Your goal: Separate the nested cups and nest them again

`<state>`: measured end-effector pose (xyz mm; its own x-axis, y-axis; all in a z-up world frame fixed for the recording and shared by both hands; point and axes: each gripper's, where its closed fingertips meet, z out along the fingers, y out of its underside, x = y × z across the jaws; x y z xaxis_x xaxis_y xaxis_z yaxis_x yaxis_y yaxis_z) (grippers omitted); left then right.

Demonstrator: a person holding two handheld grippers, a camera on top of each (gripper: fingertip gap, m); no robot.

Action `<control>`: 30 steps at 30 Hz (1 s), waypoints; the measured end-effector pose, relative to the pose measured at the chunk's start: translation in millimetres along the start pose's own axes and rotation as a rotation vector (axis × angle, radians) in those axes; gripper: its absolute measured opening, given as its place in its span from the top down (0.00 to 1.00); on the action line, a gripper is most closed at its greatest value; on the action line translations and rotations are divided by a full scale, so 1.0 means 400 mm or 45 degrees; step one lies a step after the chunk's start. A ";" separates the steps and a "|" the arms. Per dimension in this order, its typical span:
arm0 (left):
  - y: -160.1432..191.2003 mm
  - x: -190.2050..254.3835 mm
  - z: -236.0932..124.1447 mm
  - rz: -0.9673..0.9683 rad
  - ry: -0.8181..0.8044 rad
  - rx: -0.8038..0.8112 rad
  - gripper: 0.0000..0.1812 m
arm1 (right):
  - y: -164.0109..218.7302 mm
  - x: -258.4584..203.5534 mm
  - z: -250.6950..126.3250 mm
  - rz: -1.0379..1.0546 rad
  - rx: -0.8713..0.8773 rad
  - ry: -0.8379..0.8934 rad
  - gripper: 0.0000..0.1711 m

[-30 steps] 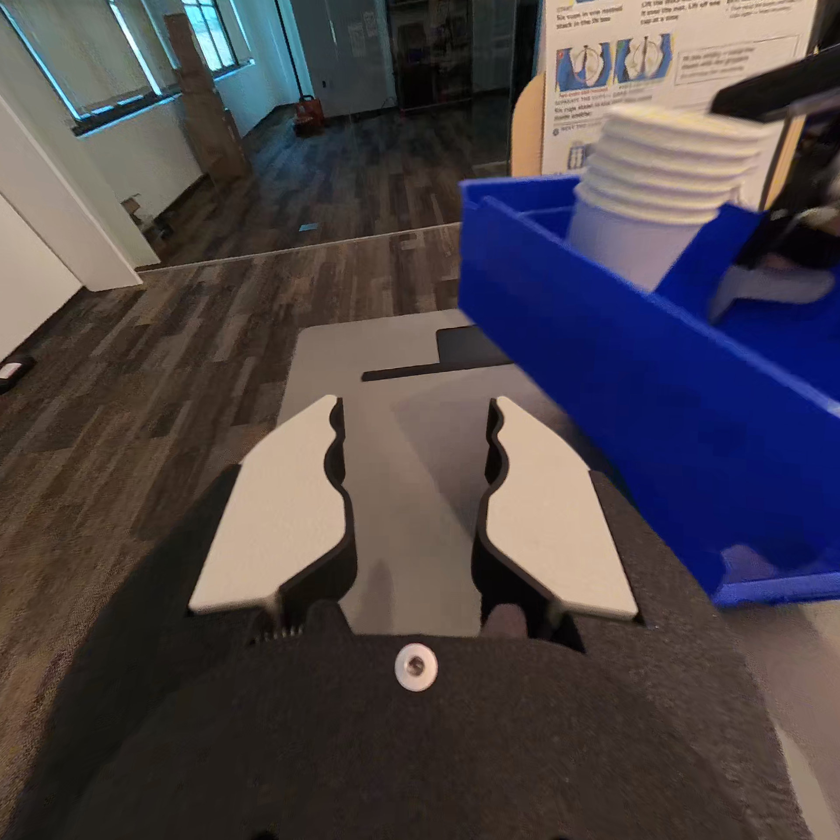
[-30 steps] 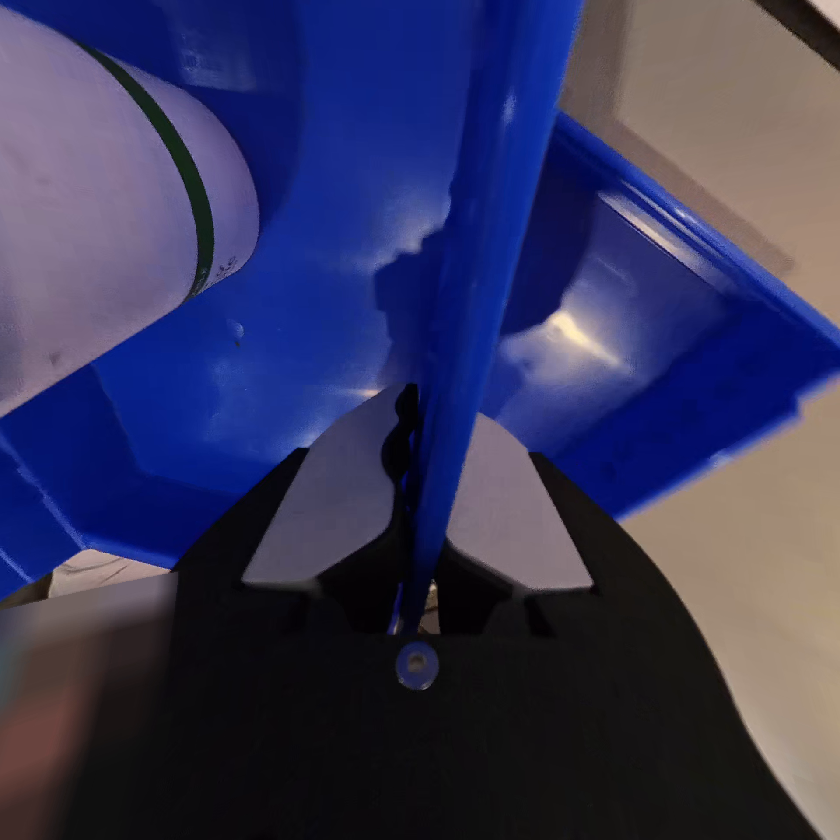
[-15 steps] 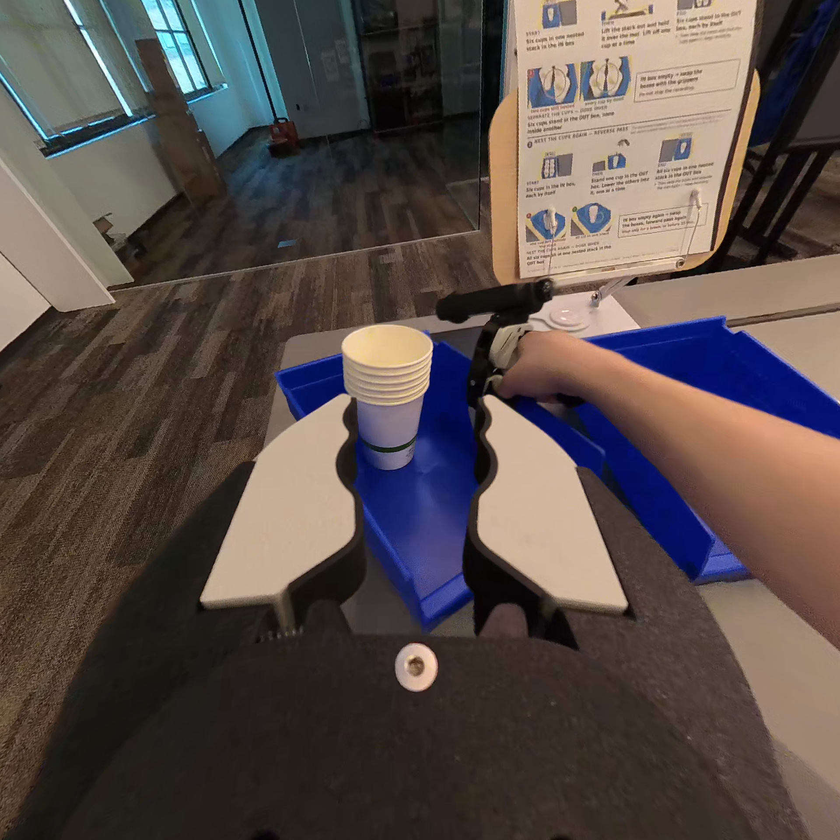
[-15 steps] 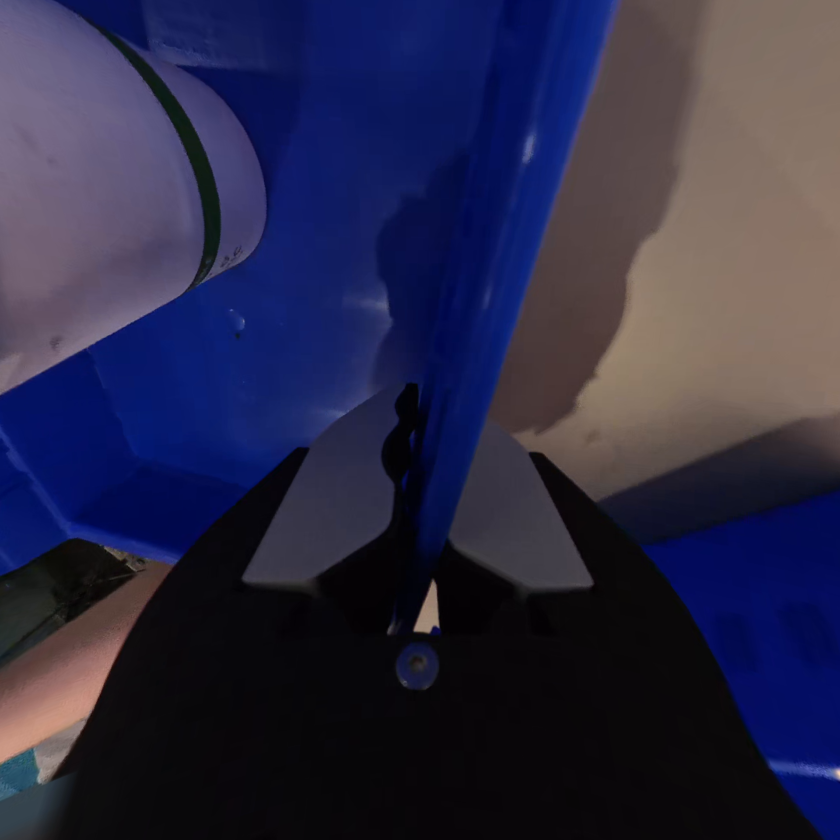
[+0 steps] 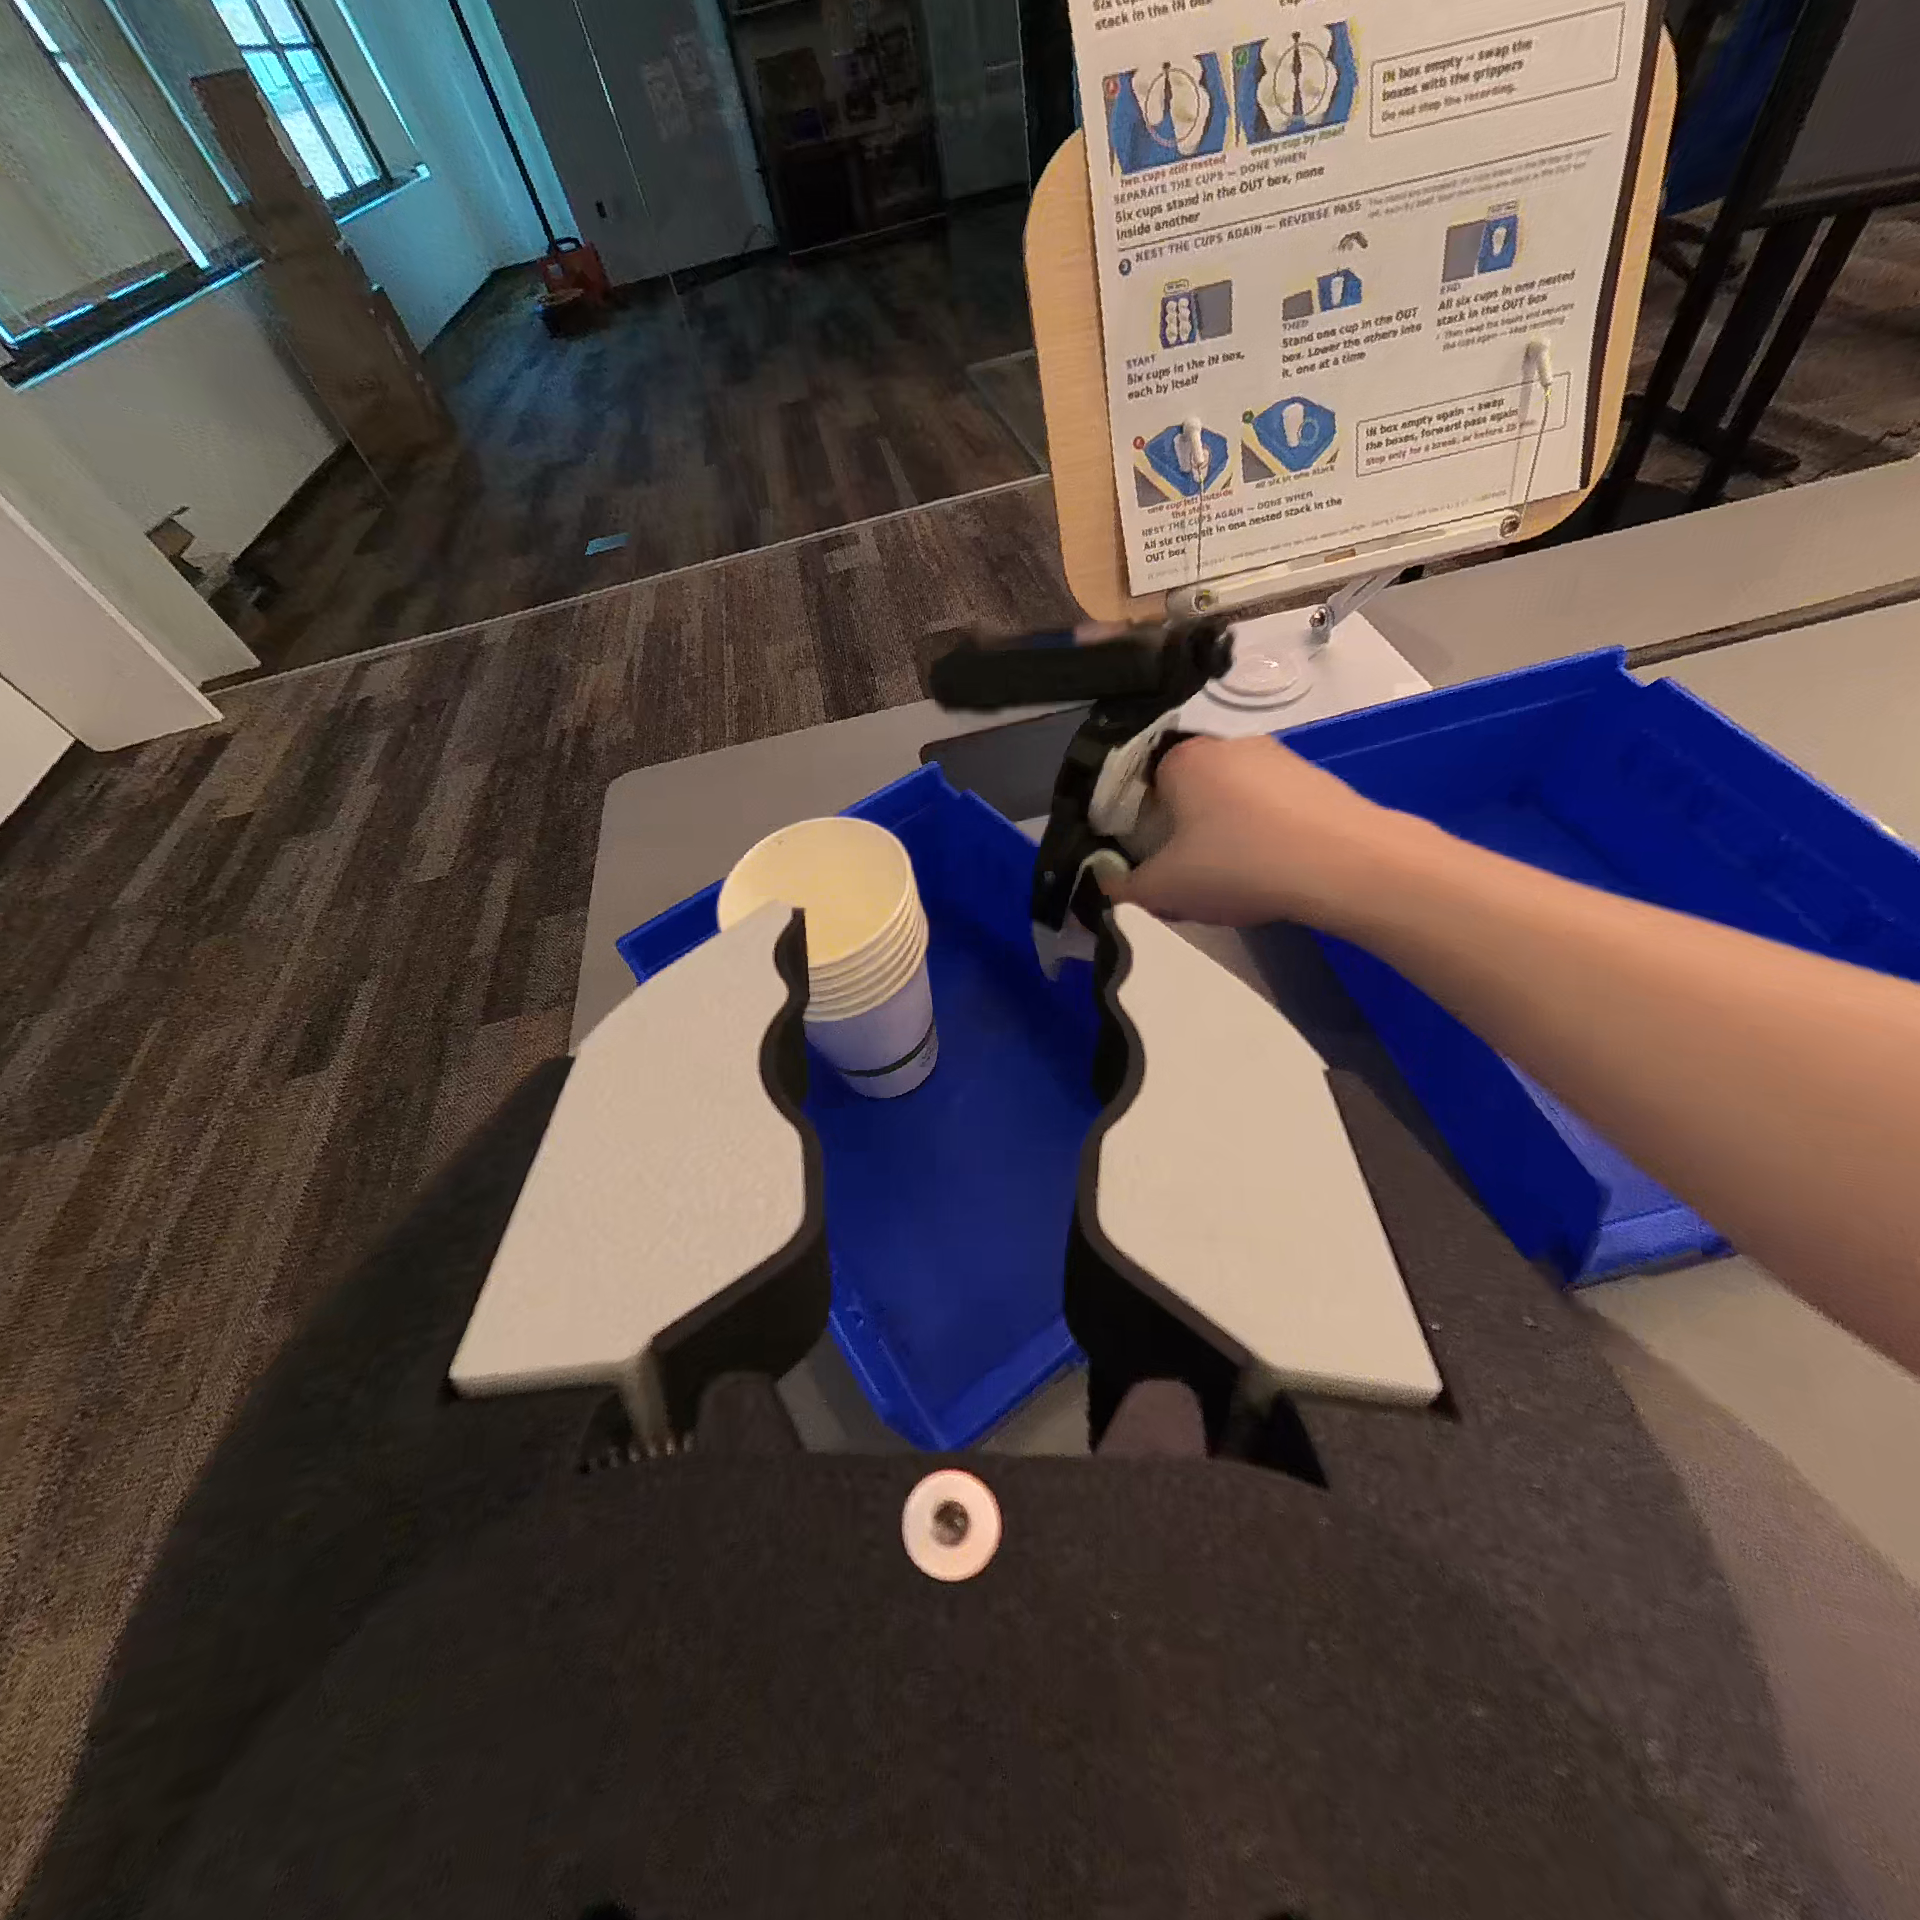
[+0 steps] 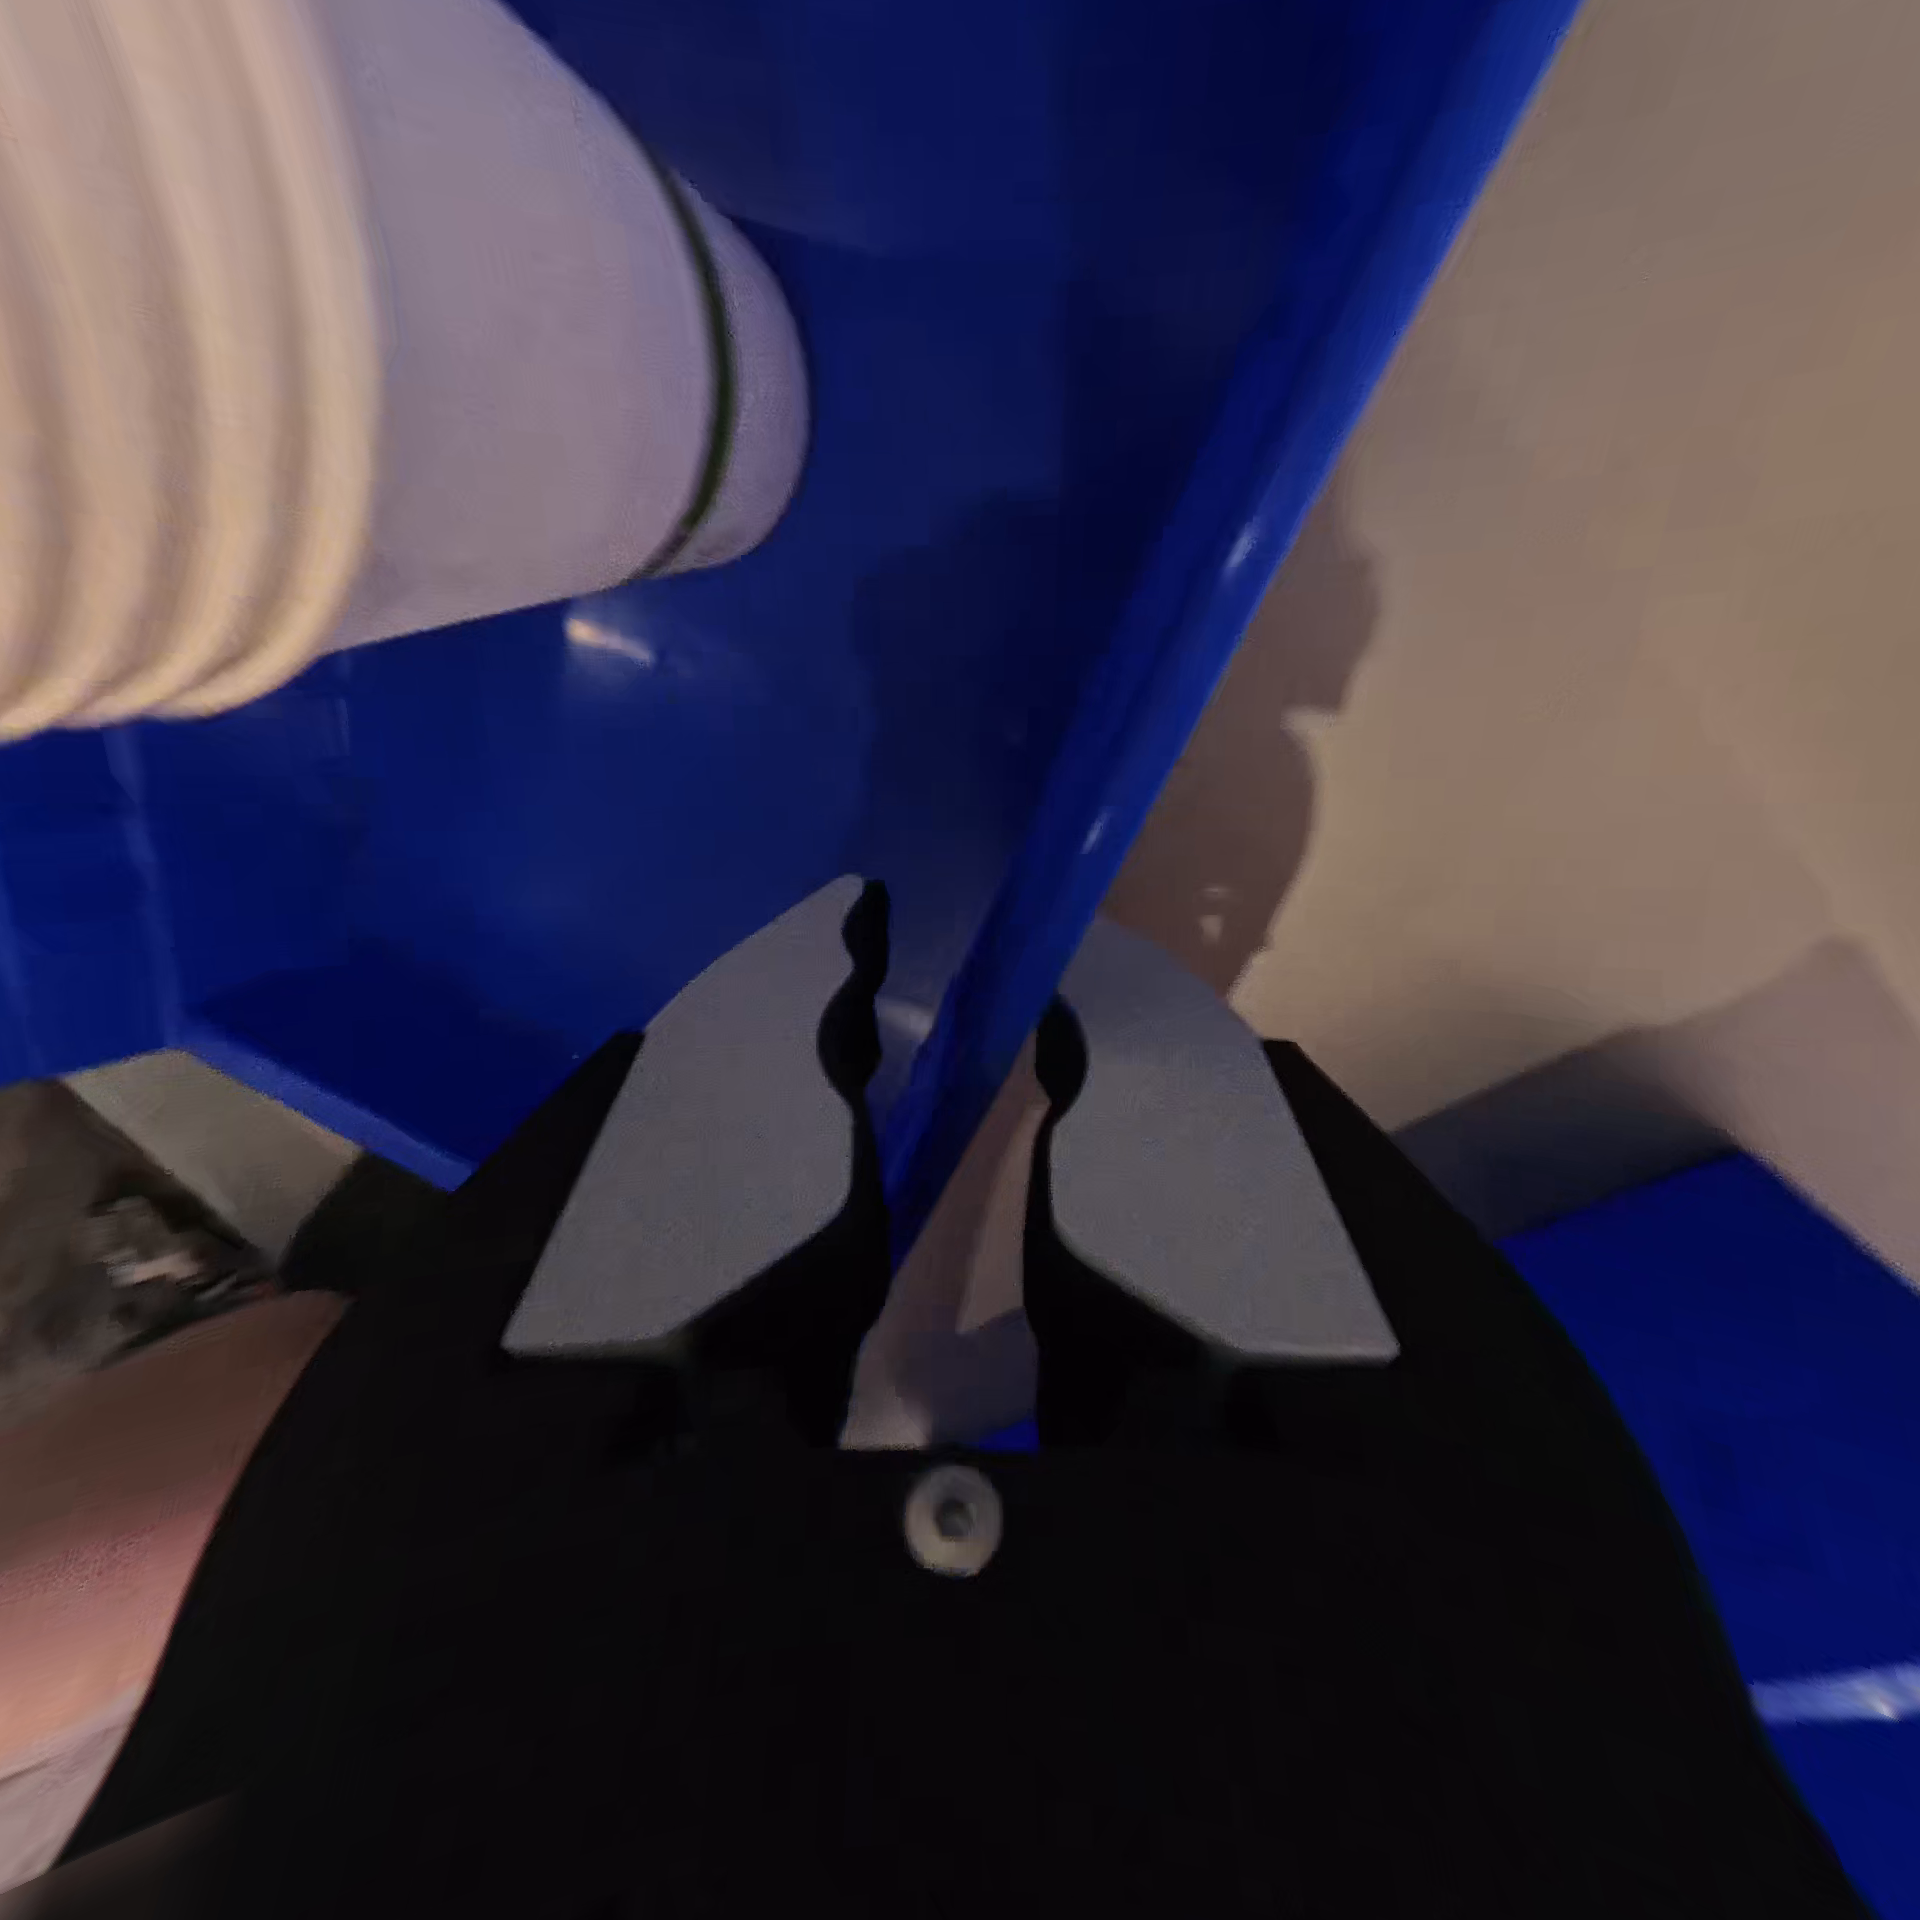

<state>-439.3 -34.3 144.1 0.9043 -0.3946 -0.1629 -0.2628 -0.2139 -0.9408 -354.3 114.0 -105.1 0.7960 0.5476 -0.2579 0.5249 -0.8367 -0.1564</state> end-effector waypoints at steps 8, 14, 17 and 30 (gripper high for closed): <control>-0.011 0.020 -0.008 0.011 0.029 0.029 0.71 | 0.251 0.277 -0.473 -0.094 0.462 0.702 0.69; -0.020 0.058 0.015 0.057 0.050 0.004 0.71 | 0.600 0.535 -0.347 0.373 0.163 0.585 0.65; -0.016 0.087 0.029 0.123 0.061 -0.038 0.71 | 0.660 0.542 -0.238 0.421 0.089 0.438 0.70; -0.025 0.184 0.080 0.336 0.081 -0.101 0.71 | 0.806 0.671 -0.256 0.575 0.016 0.163 0.97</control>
<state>-359.3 -32.4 131.9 0.7789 -0.5006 -0.3779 -0.5142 -0.1646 -0.8417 59.3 -7.7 -127.0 0.9751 0.1251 -0.1828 0.1146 -0.9911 -0.0674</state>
